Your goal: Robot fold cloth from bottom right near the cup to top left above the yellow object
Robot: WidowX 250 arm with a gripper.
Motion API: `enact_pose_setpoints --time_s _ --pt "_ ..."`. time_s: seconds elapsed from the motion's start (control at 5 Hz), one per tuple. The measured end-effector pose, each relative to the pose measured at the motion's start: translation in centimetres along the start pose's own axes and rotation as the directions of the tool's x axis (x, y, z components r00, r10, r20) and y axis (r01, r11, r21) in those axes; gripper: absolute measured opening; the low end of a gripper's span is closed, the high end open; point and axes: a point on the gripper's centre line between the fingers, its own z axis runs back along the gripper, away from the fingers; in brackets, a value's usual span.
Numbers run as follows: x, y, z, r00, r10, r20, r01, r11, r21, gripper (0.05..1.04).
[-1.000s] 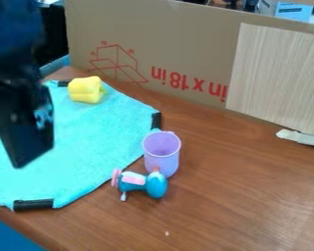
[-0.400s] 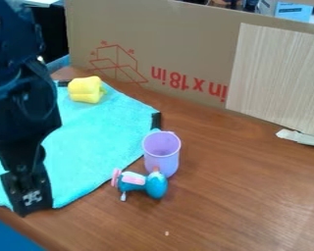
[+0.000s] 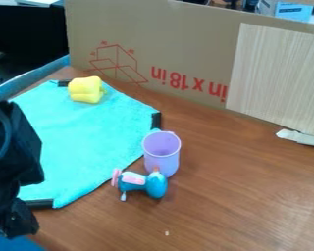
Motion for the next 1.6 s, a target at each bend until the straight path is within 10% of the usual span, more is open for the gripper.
enact_pose_setpoints --time_s 0.6,1.2,1.6 --pt "-2.6 3.4 -5.2 0.999 0.044 0.014 -0.045 0.997 0.069 1.001" --pt "-5.4 5.2 -8.8 0.987 0.084 -0.137 -0.064 0.988 0.143 1.001" --pt "-4.9 6.4 -9.4 0.981 0.125 -0.149 -0.097 0.978 0.183 0.941"
